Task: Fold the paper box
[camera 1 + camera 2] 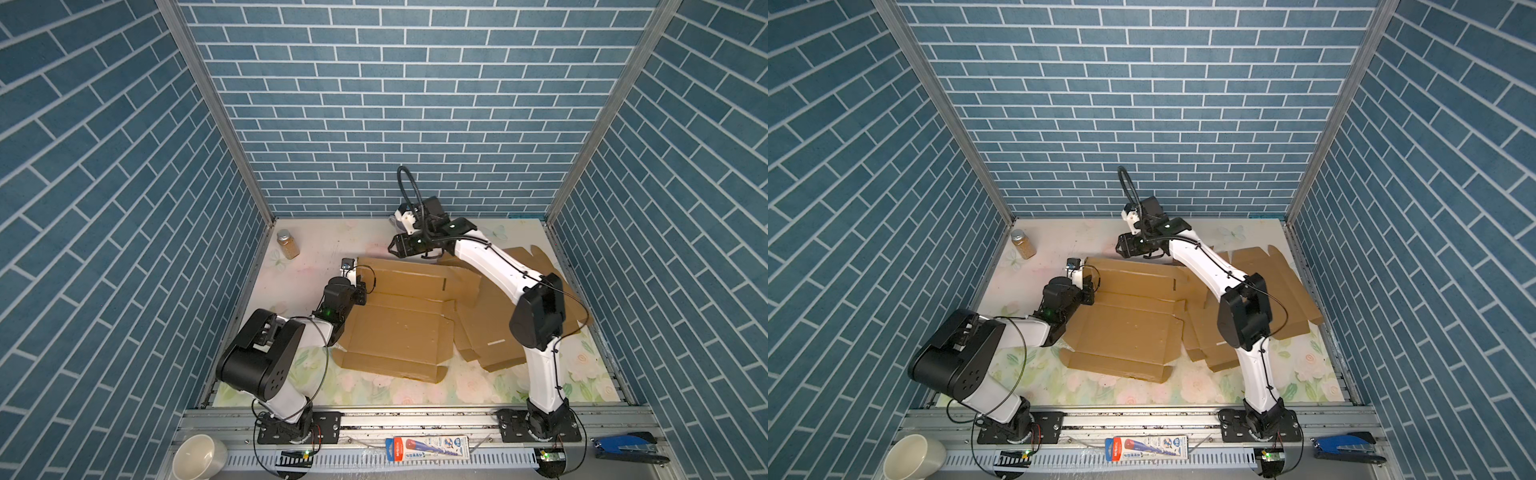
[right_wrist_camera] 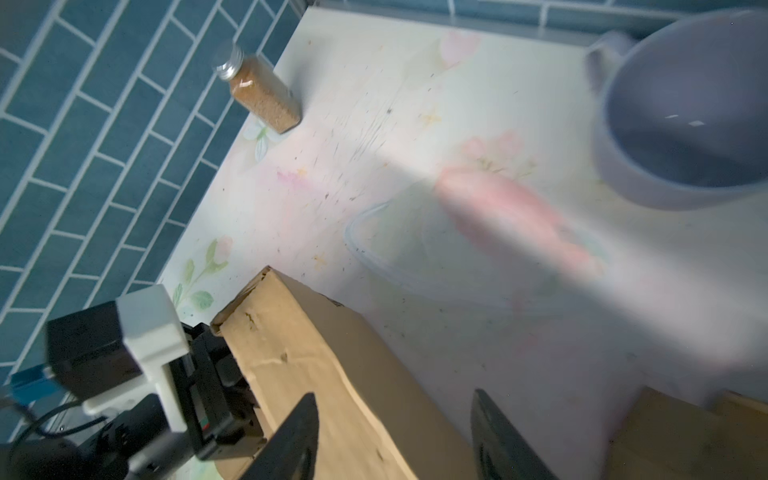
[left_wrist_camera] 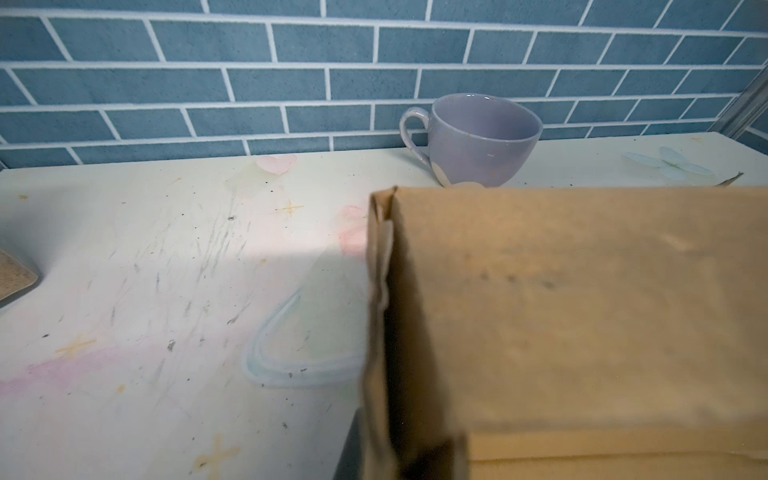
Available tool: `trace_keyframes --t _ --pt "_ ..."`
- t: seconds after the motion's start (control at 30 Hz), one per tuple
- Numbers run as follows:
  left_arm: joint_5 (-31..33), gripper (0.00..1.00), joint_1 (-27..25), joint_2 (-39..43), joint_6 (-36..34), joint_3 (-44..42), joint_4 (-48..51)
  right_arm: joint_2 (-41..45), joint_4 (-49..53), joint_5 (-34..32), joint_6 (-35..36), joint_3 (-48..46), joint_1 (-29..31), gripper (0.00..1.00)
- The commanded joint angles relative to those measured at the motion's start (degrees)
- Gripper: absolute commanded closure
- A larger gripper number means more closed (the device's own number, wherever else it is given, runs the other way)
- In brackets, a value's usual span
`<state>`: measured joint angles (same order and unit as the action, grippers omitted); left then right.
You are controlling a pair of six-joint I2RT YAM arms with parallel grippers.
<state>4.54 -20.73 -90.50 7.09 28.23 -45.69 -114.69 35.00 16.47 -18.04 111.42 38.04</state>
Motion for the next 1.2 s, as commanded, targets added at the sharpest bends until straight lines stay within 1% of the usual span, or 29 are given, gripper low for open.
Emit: trace_keyframes --t 0.0,0.07,0.13,0.2,0.3,0.37,0.5,0.67,0.77,0.87,1.0,1.17 --pt "3.7 0.96 -0.2 2.5 0.1 -0.9 2.6 11.2 0.3 -5.5 -1.6 -7.7 -1.6 0.41" --pt "4.5 0.96 0.1 3.3 0.3 -1.1 2.5 15.4 1.6 -9.2 -2.8 -12.4 -2.7 0.42" --pt "6.5 0.96 0.0 4.3 0.5 -1.2 2.8 18.1 4.4 -12.9 -5.0 -15.0 -3.2 0.44" --pt "9.1 0.96 0.0 6.5 0.9 -1.8 2.8 20.0 7.2 -15.7 -9.1 -16.4 -3.2 0.45" --pt "9.7 0.96 0.1 8.4 0.5 -3.4 0.6 21.4 7.9 -15.0 -16.2 -19.1 -3.0 0.44" --pt "9.5 0.95 0.1 8.2 0.6 -3.9 -0.2 21.4 7.7 -14.4 -20.1 -20.2 -2.7 0.43" --pt "8.5 0.96 0.1 7.1 2.0 -4.7 -1.9 20.2 7.4 -14.6 -23.3 -20.5 -2.2 0.41" --pt "8.2 0.96 0.1 6.3 2.0 -4.9 -2.5 17.6 7.9 -11.9 -24.4 -19.0 -2.0 0.41" --pt "8.2 0.96 0.1 6.0 2.5 -5.1 -3.1 16.7 7.7 -11.8 -26.0 -19.6 -1.6 0.41" --pt "7.6 0.95 -0.1 5.4 2.8 -5.1 -3.3 15.4 5.3 -8.7 -27.6 -20.4 -1.1 0.43" --pt "7.3 0.96 0.0 4.8 2.8 -4.9 -3.2 12.1 1.6 -4.6 -29.3 -20.7 -0.6 0.48" --pt "5.6 0.96 0.0 5.0 3.4 -3.1 0.8 12.2 -8.0 0.7 -31.7 -25.5 -0.8 0.6"
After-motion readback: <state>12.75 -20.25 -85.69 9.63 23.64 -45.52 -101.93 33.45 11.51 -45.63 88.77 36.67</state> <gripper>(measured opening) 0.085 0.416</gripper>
